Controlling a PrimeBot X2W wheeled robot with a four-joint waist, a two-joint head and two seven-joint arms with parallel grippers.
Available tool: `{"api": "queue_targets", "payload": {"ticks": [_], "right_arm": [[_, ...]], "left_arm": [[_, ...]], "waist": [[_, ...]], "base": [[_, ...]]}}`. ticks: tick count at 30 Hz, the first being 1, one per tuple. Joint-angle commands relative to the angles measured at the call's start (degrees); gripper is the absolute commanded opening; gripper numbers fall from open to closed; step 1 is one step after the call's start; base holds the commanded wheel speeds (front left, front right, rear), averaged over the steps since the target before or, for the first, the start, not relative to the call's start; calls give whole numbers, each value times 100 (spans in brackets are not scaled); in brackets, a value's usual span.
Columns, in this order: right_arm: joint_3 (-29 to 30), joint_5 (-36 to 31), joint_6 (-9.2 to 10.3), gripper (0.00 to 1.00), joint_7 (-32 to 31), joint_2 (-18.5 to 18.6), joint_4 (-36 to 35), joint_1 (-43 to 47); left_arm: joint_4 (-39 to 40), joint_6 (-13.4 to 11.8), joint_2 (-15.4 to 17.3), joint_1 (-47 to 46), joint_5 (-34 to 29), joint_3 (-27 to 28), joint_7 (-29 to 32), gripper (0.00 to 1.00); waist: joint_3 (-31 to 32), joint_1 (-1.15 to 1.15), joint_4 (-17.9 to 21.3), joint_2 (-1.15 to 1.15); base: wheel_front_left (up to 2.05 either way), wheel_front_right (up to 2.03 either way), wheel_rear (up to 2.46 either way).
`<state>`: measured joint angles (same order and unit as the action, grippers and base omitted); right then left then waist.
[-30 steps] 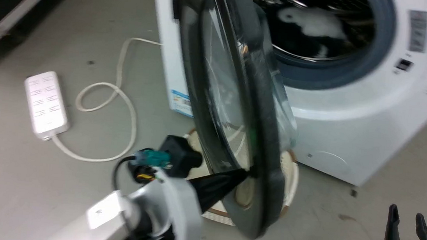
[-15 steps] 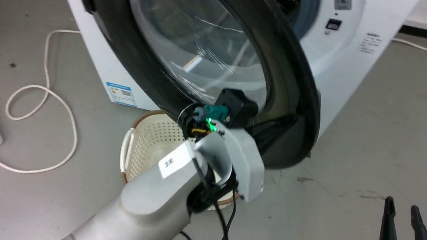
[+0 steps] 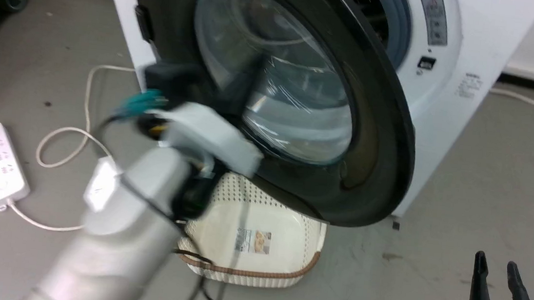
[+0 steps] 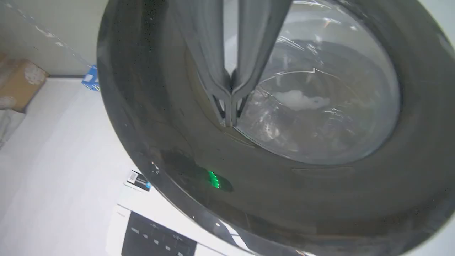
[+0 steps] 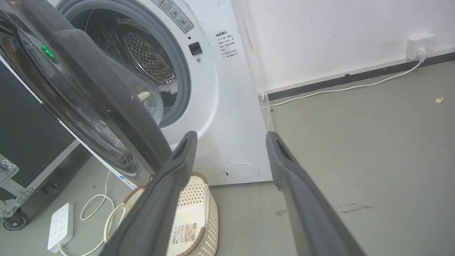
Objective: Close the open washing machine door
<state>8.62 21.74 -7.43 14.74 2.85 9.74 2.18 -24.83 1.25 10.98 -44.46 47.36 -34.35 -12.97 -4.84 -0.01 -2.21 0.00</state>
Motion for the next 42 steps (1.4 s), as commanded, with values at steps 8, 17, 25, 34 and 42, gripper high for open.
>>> {"api": "queue_targets", "payload": {"ticks": [8,17,25,34,42], "right_arm": [[-163,-24,-6,100,26,3,-6,151],[-319,-93,-6,100,26,3,-45,275],[-463,-360,-6,100,26,3,-141,343],[-492,-346,-6,100,26,3,-133,357],[-214,-439,-6,0,26,3,-198,217]], "left_arm": [[982,-1025,1105,1135,-1306,879,-199,0],[1854,-1180,1371,3047,-1599,1606,-202,0],[1651,-863,1197,4004,-1196,1545,-202,0],[1722,-923,942,4136,-1316,1698,-202,100],[1843,-909,820,4204,-1523,1900,-203,100]], "waist": [[315,1,-123,0],[440,1,10,0],[424,1,51,0],[441,1,2,0],[449,1,-52,0]], "base": [[0,0,0],[0,0,0],[0,0,0],[0,0,0],[0,0,0]]}}
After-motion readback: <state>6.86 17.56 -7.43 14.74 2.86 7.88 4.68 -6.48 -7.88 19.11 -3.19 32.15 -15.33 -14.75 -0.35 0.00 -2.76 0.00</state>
